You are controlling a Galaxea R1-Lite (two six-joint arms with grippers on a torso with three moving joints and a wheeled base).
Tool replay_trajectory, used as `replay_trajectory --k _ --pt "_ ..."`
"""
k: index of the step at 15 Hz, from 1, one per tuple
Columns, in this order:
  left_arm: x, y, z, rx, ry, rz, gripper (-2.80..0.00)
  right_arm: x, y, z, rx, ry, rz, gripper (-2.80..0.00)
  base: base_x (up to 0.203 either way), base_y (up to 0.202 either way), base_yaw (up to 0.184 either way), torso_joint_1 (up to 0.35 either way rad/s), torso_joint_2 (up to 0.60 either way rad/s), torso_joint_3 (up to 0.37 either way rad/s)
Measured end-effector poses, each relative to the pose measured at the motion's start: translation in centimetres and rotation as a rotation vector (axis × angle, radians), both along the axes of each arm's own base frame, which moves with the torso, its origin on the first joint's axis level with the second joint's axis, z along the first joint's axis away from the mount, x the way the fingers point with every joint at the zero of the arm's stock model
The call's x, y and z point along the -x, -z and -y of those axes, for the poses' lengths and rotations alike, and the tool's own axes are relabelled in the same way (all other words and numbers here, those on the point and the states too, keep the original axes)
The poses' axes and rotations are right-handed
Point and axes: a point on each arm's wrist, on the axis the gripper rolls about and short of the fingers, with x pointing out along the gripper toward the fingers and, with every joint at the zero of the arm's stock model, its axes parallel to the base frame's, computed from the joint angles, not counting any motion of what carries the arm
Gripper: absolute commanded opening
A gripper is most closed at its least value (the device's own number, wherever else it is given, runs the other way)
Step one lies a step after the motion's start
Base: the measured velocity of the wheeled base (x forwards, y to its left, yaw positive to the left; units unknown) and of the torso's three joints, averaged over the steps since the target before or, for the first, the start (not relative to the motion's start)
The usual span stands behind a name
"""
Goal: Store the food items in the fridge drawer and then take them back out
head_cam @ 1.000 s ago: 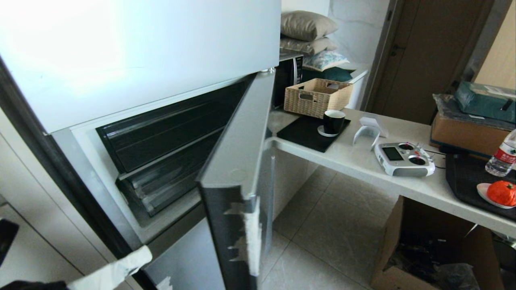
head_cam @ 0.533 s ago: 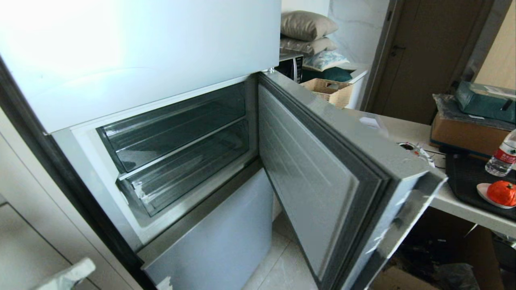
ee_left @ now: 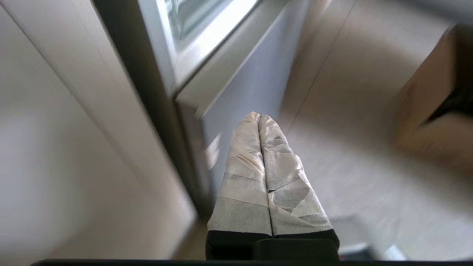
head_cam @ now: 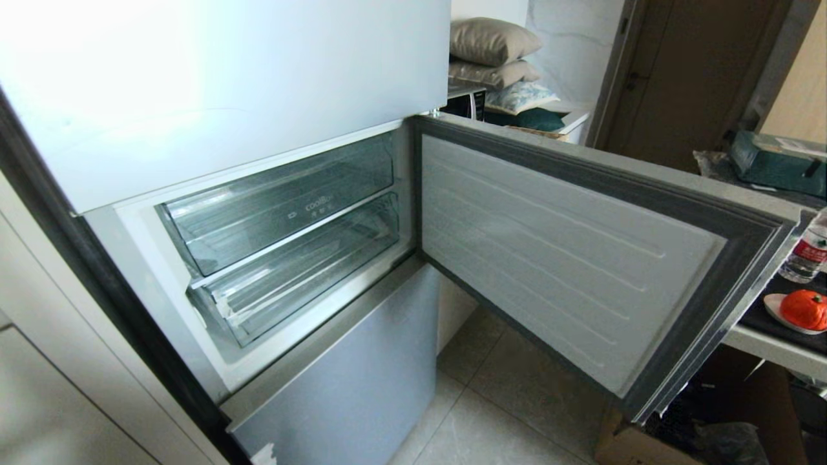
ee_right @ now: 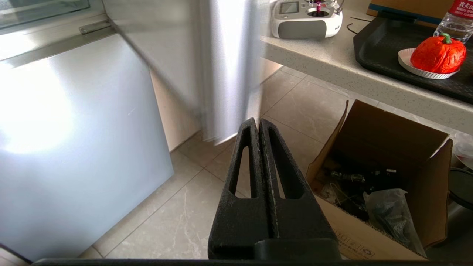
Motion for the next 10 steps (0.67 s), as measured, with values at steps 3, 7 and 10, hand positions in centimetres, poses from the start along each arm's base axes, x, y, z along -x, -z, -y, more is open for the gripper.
replay_trajectory --k 3,7,10 --pt "0.7 0.4 -0.2 -0.032 -0.161 -0.075 -2.8 0.0 0.0 0.0 -0.001 0.0 0.0 -2.8 0.0 0.0 0.0 0.0 0.0 0.0" --pt "1.7 0.4 -0.1 -0.069 -0.238 0.003 -2.8 0.0 0.0 0.0 -0.002 0.0 0.0 -2.8 0.0 0.0 0.0 0.0 0.0 0.0" --pt "2.8 1.3 0.3 -0.12 -0.049 0.106 -2.8 0.0 0.0 0.0 -0.001 0.001 -0.001 -2.8 0.0 0.0 0.0 0.0 0.0 0.0"
